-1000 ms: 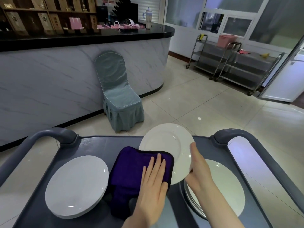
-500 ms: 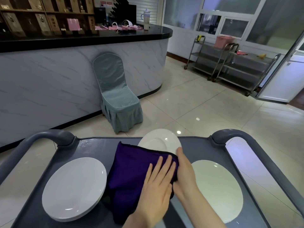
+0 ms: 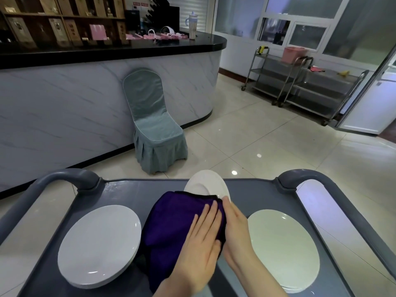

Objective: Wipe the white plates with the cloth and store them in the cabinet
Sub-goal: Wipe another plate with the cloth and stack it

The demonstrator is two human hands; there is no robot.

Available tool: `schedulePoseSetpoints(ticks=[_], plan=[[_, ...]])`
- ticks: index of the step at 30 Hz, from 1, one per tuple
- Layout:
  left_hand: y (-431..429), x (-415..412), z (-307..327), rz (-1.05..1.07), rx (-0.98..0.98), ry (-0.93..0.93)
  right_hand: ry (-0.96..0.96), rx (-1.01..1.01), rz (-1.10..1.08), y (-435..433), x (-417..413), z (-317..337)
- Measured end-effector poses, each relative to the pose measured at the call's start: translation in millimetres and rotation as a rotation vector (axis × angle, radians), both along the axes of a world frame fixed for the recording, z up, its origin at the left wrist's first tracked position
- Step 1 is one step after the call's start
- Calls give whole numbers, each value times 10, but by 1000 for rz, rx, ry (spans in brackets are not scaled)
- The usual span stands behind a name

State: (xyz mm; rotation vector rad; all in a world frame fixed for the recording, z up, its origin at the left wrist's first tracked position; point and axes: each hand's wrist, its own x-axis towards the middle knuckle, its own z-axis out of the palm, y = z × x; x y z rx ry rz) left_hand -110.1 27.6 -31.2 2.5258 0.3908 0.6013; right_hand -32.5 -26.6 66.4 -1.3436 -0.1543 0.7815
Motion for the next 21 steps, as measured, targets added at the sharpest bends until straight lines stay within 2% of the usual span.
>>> schedulePoseSetpoints(ticks=[4, 8, 10, 14, 16, 19, 21], plan=[[99, 28, 121, 30, 13, -15, 6, 4, 22, -17, -50, -21], [328, 93, 400, 96, -264, -126, -16, -9, 86, -76, -197, -32], [341, 78, 397, 80, -240, -125, 7, -11, 62, -81, -182, -26], [72, 17, 99, 43, 0, 25, 12, -12, 6, -61, -35, -9], [-21, 35, 1, 59, 42, 36, 21, -19, 18, -68, -6, -9], [43, 76, 120, 39, -4, -5, 33, 7, 27, -101, -9, -26], [161, 85, 249, 28, -128, -68, 18, 21, 60, -137, -28, -14]])
